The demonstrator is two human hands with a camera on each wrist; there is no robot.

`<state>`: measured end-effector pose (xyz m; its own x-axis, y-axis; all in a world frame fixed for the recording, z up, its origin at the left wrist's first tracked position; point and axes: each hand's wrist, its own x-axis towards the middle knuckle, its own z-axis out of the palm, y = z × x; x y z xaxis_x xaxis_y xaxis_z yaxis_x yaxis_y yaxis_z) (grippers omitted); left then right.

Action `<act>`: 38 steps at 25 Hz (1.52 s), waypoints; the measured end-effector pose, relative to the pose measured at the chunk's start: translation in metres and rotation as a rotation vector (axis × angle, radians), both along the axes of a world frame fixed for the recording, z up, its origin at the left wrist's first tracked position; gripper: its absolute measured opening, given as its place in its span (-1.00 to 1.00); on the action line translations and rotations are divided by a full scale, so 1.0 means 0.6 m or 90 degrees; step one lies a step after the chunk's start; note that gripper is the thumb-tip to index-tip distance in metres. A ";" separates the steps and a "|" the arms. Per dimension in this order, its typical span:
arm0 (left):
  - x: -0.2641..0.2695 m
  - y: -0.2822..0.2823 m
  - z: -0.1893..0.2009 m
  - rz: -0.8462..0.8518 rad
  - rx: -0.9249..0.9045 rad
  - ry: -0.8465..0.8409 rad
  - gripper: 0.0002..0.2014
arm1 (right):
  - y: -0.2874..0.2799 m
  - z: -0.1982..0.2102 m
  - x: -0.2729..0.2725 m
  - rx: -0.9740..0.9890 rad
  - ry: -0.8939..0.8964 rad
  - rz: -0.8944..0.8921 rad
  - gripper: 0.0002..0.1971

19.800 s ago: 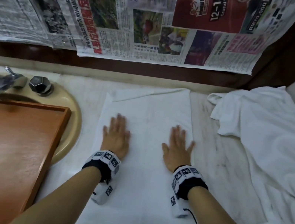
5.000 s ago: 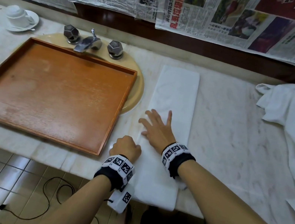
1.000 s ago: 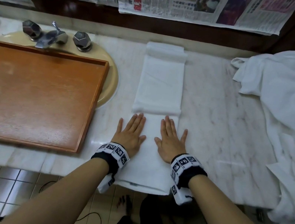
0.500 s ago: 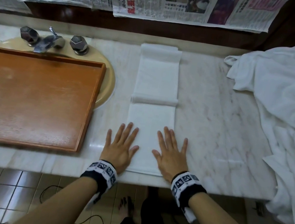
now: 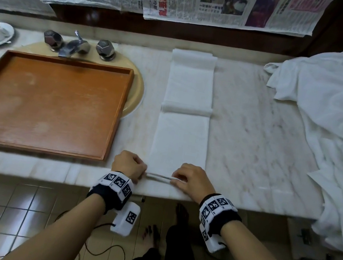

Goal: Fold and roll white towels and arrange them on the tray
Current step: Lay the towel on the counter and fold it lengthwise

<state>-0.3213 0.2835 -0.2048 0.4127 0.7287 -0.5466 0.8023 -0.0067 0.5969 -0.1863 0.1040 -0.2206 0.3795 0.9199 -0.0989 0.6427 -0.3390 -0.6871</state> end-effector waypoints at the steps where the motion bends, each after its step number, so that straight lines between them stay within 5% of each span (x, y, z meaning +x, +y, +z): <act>1: -0.006 -0.005 0.005 0.022 -0.047 -0.011 -0.87 | 0.002 0.001 -0.001 0.010 0.017 -0.041 -0.87; 5: -0.023 -0.026 0.015 0.123 -0.123 -0.089 -0.84 | 0.002 0.001 -0.007 0.040 0.067 -0.167 -0.95; 9: -0.022 -0.033 0.018 0.086 -0.131 -0.092 -0.87 | -0.005 0.011 -0.013 0.125 0.092 -0.178 -0.88; 12: -0.017 -0.031 0.022 0.093 -0.135 -0.084 -0.89 | -0.021 0.006 -0.019 0.152 0.050 -0.127 -0.85; 17: -0.004 -0.014 0.020 0.062 -0.125 -0.022 -0.93 | -0.031 -0.007 -0.024 -0.011 -0.053 -0.009 -0.83; 21: 0.029 -0.020 0.014 -0.137 0.248 0.005 -0.76 | -0.021 0.007 0.001 -0.038 -0.138 -0.120 -0.66; 23: 0.061 -0.051 0.010 -0.366 0.294 -0.082 -0.51 | -0.012 0.006 0.004 -0.203 -0.152 -0.081 -0.46; 25: 0.077 -0.075 -0.012 -0.591 0.264 -0.024 -0.40 | -0.011 -0.004 0.004 -0.328 -0.164 -0.008 -0.34; 26: 0.075 -0.071 -0.027 -0.611 0.252 0.030 -0.39 | -0.014 -0.007 0.010 -0.358 -0.167 -0.014 -0.32; 30: 0.088 -0.037 -0.014 -0.289 0.151 0.185 -0.34 | 0.000 0.010 0.052 -0.449 -0.116 -0.225 -0.29; 34: 0.134 -0.038 -0.009 -0.530 0.192 0.032 -0.40 | 0.043 0.021 0.066 -0.362 -0.150 -0.056 -0.36; 38: 0.126 0.012 -0.015 -0.367 0.192 0.133 -0.40 | 0.032 0.012 0.099 -0.411 -0.163 -0.087 -0.34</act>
<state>-0.2456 0.2908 -0.2138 0.6880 0.5576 -0.4645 0.7193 -0.6089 0.3344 -0.1267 0.1234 -0.2136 0.5718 0.6497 -0.5010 0.6797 -0.7171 -0.1541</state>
